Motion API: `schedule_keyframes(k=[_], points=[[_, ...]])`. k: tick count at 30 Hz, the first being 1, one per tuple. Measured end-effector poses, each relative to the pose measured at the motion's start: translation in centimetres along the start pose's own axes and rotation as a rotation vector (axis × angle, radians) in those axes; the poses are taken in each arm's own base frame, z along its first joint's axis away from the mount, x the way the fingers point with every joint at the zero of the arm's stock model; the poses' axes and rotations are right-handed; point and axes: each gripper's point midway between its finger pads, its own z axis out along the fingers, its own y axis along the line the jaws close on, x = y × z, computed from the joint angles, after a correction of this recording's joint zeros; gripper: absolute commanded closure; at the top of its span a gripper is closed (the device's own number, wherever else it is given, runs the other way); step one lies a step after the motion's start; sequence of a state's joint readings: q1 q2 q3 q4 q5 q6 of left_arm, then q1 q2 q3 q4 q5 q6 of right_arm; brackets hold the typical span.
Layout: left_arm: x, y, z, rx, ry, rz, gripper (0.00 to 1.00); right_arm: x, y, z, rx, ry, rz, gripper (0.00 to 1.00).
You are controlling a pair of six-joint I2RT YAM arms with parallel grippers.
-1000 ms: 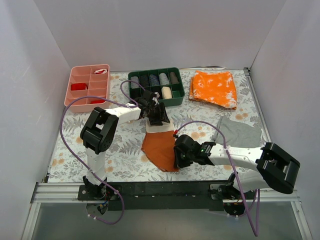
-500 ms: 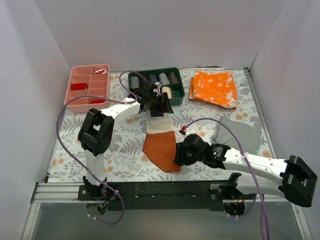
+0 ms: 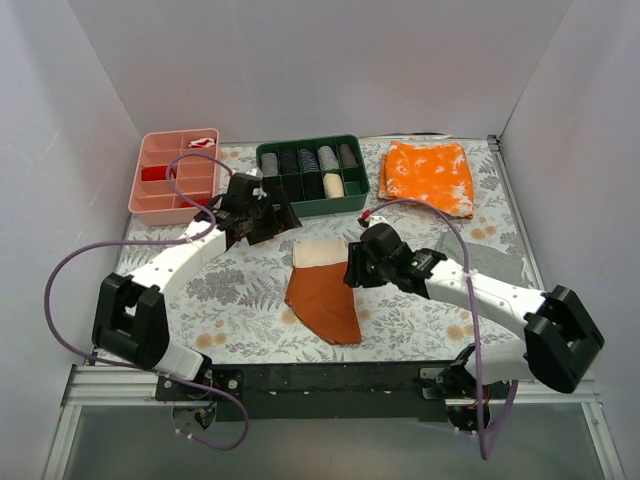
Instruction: Roll the underwear
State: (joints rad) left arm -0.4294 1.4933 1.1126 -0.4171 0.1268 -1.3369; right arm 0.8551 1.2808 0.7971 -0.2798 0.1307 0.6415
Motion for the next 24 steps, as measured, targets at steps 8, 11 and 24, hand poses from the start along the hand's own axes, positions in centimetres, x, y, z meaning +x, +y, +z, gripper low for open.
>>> schedule_keyframes(k=[8,11,24], points=[[5.4,4.6,-3.0,-0.053,0.059,-0.068,0.1,-5.2,-0.1,4.5,-0.008,0.048,-0.01,0.48],[6.9,5.0,-3.5,-0.04,0.08,-0.094,0.09,-6.3,0.7,6.2,-0.03,0.064,-0.037,0.48],[10.6,6.9,-3.6,-0.047,0.164,-0.122,0.08,-3.5,-0.4,10.9,-0.019,0.203,-0.072,0.49]])
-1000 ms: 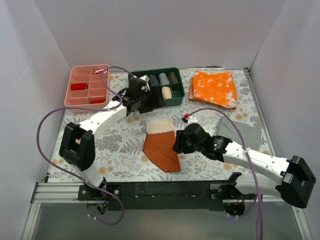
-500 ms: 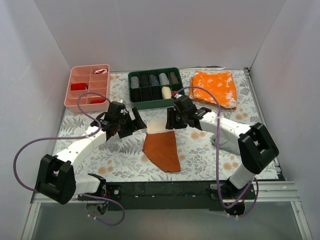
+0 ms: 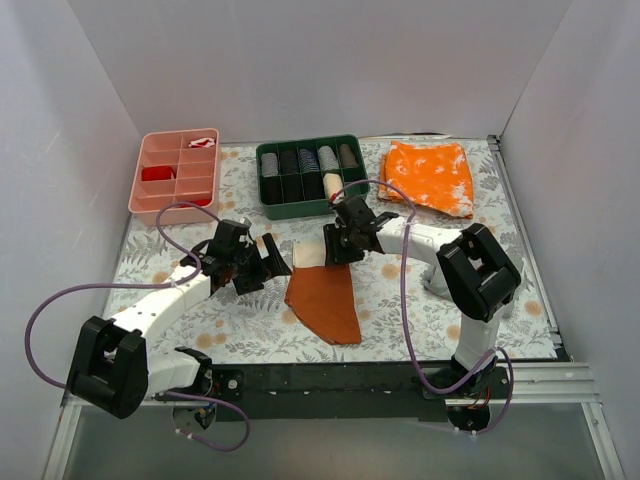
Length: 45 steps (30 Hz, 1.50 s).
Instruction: Roll the underwear
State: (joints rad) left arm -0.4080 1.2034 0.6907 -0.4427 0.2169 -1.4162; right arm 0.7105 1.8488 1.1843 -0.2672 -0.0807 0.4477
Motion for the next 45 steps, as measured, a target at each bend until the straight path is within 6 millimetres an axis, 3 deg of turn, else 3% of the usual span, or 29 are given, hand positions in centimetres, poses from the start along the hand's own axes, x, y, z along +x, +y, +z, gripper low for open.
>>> schedule_keyframes(k=[8,19,24,28,30,33,37,40,45], points=[[2.1,1.3,0.4,-0.005,0.056,-0.016,0.05,-0.5,-0.1,1.1,-0.003,0.022,-0.055,0.47],[1.9,1.1,0.6,0.011,0.046,-0.007,0.02,-0.9,1.0,1.0,-0.083,0.025,-0.168,0.42],[1.0,1.1,1.2,-0.03,0.063,0.028,0.02,-3.0,2.7,-2.4,-0.124,-0.068,-0.209,0.4],[-2.5,-0.6,2.1,-0.027,0.028,0.059,0.02,-6.0,4.1,-7.3,-0.133,-0.212,-0.223,0.4],[-4.1,-1.2,2.3,-0.018,0.006,0.061,0.02,-6.2,4.3,-8.9,-0.137,-0.255,-0.209,0.4],[-5.6,-1.9,2.3,0.004,-0.013,0.055,0.02,-3.9,3.6,-9.7,-0.141,-0.245,-0.172,0.4],[-6.3,-1.8,2.2,0.019,-0.018,0.045,0.02,2.5,2.5,-8.5,-0.143,-0.134,-0.116,0.4],[-6.5,-1.5,2.3,0.017,-0.016,0.036,0.02,6.8,2.9,-7.7,-0.156,-0.041,-0.103,0.4],[-6.8,-1.4,2.2,0.025,-0.018,0.026,0.02,10.1,4.9,-7.3,-0.211,0.02,-0.113,0.4]])
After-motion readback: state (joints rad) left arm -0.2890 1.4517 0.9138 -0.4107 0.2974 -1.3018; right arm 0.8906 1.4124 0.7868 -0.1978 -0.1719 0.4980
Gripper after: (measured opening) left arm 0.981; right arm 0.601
